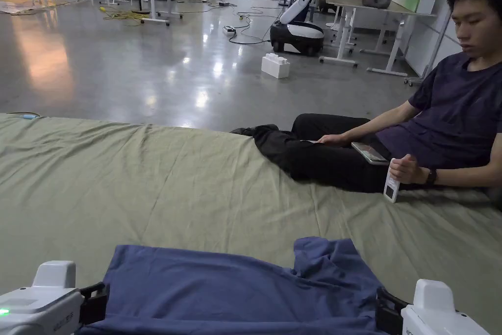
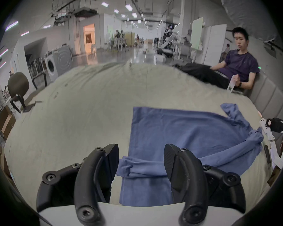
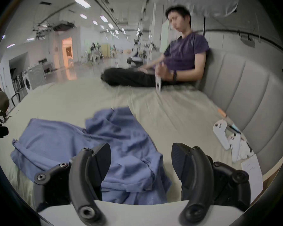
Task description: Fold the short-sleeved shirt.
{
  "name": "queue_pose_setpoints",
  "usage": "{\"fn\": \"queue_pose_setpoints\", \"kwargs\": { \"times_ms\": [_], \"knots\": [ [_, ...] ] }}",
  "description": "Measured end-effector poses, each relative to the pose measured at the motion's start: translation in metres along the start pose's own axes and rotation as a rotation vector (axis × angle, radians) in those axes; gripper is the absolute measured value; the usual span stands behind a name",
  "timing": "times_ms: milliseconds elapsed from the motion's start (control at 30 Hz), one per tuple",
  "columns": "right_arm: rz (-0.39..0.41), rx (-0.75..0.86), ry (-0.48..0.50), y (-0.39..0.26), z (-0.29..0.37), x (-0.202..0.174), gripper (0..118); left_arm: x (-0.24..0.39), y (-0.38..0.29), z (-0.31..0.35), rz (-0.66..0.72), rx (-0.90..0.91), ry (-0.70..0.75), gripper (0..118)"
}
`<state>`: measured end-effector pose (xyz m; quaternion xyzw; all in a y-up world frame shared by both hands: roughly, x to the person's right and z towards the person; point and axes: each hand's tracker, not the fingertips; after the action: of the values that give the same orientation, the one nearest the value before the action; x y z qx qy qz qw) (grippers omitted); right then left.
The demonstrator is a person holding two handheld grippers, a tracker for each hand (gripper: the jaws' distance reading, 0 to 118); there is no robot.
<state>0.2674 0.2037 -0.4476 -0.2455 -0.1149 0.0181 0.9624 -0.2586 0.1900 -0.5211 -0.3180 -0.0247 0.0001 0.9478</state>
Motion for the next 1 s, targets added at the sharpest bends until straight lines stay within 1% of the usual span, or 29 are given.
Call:
{"fn": "queue_pose_setpoints", "kwargs": {
  "times_ms": [100,133,167,200,233,267,300,333,367,400,467,533,600,633,700,767,933,1000],
  "knots": [
    [0.004,0.142,0.011,0.007,0.037,-0.013,81,0.011,0.001,0.035,-0.004,0.125,-0.017,57],
    [0.007,0.179,0.006,0.008,0.048,-0.018,77,0.016,0.002,0.047,-0.010,0.174,-0.023,54],
    [0.012,0.217,0.010,0.009,0.058,-0.023,67,0.020,0.002,0.059,-0.015,0.214,-0.029,49],
    [0.015,0.262,0.020,0.010,0.070,-0.027,53,0.025,0.002,0.071,-0.019,0.261,-0.020,39],
    [0.015,0.298,0.022,0.010,0.082,-0.033,31,0.029,0.001,0.082,-0.027,0.301,-0.014,20],
    [0.033,0.336,0.031,0.012,0.092,-0.038,17,0.033,0.001,0.091,-0.028,0.332,-0.008,12],
    [0.050,0.375,0.042,0.013,0.102,-0.043,12,0.038,0.000,0.101,-0.027,0.353,0.000,10],
    [0.043,0.386,0.022,0.012,0.112,-0.049,11,0.042,-0.002,0.110,-0.028,0.369,0.004,4],
    [0.065,0.424,-0.001,0.013,0.120,-0.053,8,0.045,-0.004,0.117,-0.026,0.388,0.014,3],
    [0.065,0.450,-0.004,0.013,0.127,-0.056,3,0.049,-0.007,0.125,-0.031,0.406,0.021,1],
    [0.039,0.441,0.009,0.012,0.136,-0.060,3,0.056,-0.012,0.140,-0.050,0.431,0.012,1],
    [0.012,0.475,0.015,0.009,0.146,-0.060,2,0.062,-0.017,0.152,-0.080,0.458,0.032,1],
    [0.035,0.479,-0.004,0.010,0.151,-0.064,2,0.061,-0.021,0.158,-0.085,0.465,0.046,1],
    [0.039,0.483,0.001,0.010,0.153,-0.064,2,0.060,-0.023,0.161,-0.071,0.464,0.039,1],
    [0.028,0.482,0.008,0.009,0.156,-0.064,2,0.055,-0.025,0.163,-0.051,0.457,0.037,1],
    [0.027,0.474,0.009,0.008,0.156,-0.064,2,0.047,-0.030,0.158,-0.035,0.412,0.043,1],
    [0.029,0.444,0.014,-0.001,0.154,-0.060,2,0.013,-0.046,0.122,0.051,0.207,0.029,1],
    [0.031,0.431,0.011,-0.003,0.152,-0.059,2,-0.001,-0.049,0.102,0.053,0.123,0.020,1]
  ]
}}
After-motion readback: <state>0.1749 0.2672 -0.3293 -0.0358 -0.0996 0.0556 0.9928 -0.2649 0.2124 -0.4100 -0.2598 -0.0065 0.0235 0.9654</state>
